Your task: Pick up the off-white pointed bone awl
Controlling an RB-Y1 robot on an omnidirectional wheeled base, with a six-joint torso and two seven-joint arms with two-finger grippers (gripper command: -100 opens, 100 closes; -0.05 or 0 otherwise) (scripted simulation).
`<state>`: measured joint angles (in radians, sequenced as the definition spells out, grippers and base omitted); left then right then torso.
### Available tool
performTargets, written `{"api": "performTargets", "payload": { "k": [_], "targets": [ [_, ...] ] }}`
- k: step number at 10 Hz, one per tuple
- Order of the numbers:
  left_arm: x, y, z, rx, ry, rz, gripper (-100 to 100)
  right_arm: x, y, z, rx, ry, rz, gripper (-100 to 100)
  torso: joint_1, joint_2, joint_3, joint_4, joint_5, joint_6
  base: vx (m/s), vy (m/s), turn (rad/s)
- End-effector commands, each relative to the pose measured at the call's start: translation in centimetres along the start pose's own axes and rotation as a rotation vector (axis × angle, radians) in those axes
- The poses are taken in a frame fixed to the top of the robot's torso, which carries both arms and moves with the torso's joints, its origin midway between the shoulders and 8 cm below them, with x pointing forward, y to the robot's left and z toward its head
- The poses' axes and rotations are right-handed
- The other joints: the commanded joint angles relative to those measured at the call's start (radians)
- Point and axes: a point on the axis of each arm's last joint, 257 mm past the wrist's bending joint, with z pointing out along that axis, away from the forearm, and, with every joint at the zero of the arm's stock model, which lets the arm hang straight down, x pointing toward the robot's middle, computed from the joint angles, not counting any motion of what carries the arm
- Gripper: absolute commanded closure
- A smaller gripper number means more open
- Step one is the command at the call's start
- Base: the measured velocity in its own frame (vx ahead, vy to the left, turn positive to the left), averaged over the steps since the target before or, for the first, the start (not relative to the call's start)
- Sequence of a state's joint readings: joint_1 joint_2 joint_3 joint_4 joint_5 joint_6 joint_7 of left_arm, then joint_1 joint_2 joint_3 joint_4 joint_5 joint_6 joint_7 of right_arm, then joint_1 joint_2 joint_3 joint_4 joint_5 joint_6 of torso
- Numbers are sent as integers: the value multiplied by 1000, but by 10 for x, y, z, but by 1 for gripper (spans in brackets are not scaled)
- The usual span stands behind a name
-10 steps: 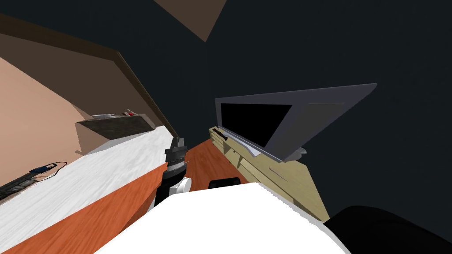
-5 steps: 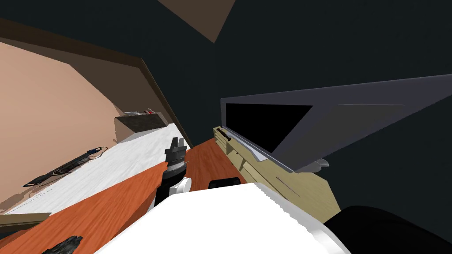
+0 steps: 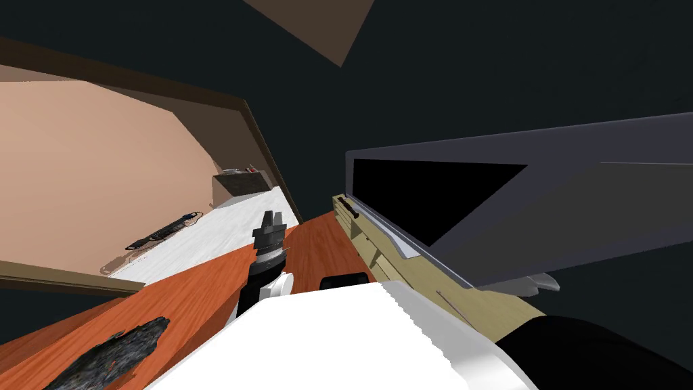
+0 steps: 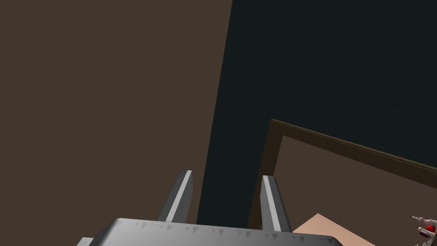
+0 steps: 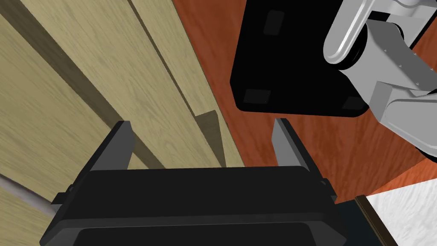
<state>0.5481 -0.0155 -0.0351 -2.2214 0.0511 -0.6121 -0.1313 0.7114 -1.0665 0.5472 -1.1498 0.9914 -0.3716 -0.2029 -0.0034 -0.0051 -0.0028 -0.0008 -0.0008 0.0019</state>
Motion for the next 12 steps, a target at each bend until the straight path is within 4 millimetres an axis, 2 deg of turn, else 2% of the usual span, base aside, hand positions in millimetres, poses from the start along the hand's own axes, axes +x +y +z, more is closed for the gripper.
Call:
{"api": "performTargets", "payload": {
  "k": [1, 4, 8, 9, 10, 12],
  "targets": [
    [0, 0, 0, 0, 0, 0, 0, 14, -23, -11, 29, 48, -29, -100, 0, 0, 0, 0, 0, 0, 40, -36, 135],
    [0, 0, 0, 0, 0, 0, 0, 32, -56, -24, 76, 123, -87, -100, -3, -1, 0, 0, 0, -1, 51, -94, 227],
    [0, 0, 0, 0, 0, 0, 0, 29, -59, -19, 73, 139, -116, -100, -7, -3, -2, -1, -2, 0, 59, -124, 139],
    [0, 0, 0, 0, 0, 0, 0, 29, -59, -19, 73, 139, -117, 0, -2, -1, -1, 0, -1, 0, 7, -15, 2],
    [0, 0, 0, 0, 0, 0, 0, 33, -52, -8, 75, 135, -107, -100, 2, 1, 1, 0, 0, 0, -6, -32, 74],
    [0, 0, 0, 0, 0, 0, 0, 37, -46, -1, 76, 133, -101, -100, 3, 3, 2, 1, 0, 0, -17, -19, 60]
  ]
}}
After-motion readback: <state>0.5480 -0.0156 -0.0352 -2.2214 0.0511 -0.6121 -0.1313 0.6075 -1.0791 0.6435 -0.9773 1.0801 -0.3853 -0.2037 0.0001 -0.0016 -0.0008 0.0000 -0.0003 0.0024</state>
